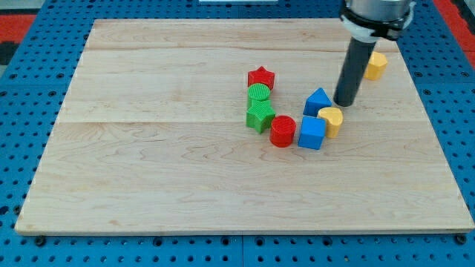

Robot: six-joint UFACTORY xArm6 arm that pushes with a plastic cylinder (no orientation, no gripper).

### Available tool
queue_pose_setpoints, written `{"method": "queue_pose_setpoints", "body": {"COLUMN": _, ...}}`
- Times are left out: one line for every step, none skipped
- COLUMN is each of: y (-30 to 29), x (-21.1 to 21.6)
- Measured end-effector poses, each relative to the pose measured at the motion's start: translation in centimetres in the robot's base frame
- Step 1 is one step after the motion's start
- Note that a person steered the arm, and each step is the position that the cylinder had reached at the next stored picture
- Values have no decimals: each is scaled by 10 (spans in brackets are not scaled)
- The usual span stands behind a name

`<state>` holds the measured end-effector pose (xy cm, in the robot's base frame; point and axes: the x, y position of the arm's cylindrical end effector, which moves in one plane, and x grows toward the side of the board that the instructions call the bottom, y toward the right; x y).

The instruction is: Slide blue triangle to the right a bit

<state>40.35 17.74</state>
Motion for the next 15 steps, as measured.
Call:
{"method": "queue_pose_setpoints", "body": {"y": 42, "x": -4}}
{"method": "queue_pose_setpoints", "body": {"y": 59, "x": -4}}
{"method": "queue_pose_setpoints", "body": {"y": 59, "x": -10}}
{"method": "queue_pose_setpoints", "body": {"y": 60, "x": -22}}
{"method": "queue_pose_setpoints", "body": {"y": 60, "x": -33}}
{"method": "queue_pose_setpoints", "body": {"y": 60, "x": -39}}
{"method": "queue_pose_setpoints", "body": {"y": 53, "x": -41}}
{"method": "queue_pose_setpoints", "body": {"y": 20, "x": -41}}
{"method": "queue_pose_setpoints", "body": {"y": -21, "x": -41}}
{"method": "queue_pose_setpoints", "body": {"y": -52, "x": -41}}
{"method": "queue_pose_setpoints", "body": {"y": -58, "x": -41}}
{"method": "queue_pose_setpoints", "body": {"y": -58, "x": -39}}
{"method": "queue_pose_setpoints", "body": {"y": -58, "x": -29}}
{"method": "queue_pose_setpoints", "body": {"y": -62, "x": -21}}
{"method": "queue_pose_setpoints", "body": {"y": -85, "x": -20}}
